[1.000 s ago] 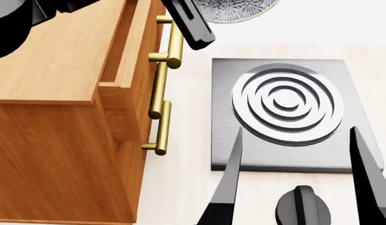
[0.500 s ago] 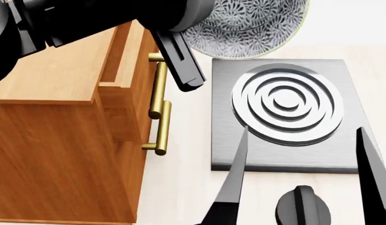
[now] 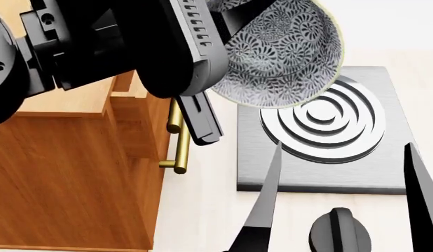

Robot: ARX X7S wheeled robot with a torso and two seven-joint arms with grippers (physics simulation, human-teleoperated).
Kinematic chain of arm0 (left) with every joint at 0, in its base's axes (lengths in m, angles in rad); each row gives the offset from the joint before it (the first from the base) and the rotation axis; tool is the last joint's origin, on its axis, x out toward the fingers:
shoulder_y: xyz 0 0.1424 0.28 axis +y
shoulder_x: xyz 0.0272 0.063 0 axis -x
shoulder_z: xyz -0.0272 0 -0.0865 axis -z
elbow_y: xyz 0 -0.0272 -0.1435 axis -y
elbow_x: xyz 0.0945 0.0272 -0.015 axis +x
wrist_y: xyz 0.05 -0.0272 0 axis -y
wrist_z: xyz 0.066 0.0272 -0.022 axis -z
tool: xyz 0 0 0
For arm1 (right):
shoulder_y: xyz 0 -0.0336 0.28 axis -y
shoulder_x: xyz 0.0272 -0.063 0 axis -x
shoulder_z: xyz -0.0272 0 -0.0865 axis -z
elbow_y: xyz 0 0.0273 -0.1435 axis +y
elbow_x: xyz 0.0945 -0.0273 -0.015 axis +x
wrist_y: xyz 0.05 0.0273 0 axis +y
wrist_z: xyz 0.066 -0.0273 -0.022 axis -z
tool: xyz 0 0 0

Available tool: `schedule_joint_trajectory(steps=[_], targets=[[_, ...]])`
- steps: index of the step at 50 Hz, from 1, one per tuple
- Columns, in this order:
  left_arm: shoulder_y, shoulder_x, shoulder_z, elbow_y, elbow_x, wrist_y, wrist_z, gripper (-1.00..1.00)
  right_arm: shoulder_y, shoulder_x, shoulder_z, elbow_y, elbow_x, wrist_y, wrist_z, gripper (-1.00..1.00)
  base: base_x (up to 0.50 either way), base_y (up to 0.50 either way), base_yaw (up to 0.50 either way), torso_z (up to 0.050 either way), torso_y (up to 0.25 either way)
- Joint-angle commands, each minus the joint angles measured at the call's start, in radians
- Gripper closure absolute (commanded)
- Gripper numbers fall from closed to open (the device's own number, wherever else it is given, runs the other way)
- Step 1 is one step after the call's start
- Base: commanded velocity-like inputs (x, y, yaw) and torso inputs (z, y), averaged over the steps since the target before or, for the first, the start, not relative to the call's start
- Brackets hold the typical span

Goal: Pick the akita bowl on the wooden cabinet and place it on the plate.

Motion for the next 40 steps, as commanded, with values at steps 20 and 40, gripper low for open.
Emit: schedule_joint_trajectory(steps=[20, 40], targets=[[0.034, -0.026, -0.008, 0.094, -0.039, 0.003, -0.006, 1.0, 0.006, 0.004, -0.008, 0.005, 0.003, -0.006, 0.003, -1.0, 0.0, 0.0, 0.0, 0.0, 0.001], [0.019, -0.04, -0.013, 0.148, -0.075, -0.019, -0.005, 1.0, -0.02, -0.002, 0.015, 0.019, 0.007, -0.011, -0.008, -1.0, 0.0, 0.0, 0.0, 0.0, 0.001]])
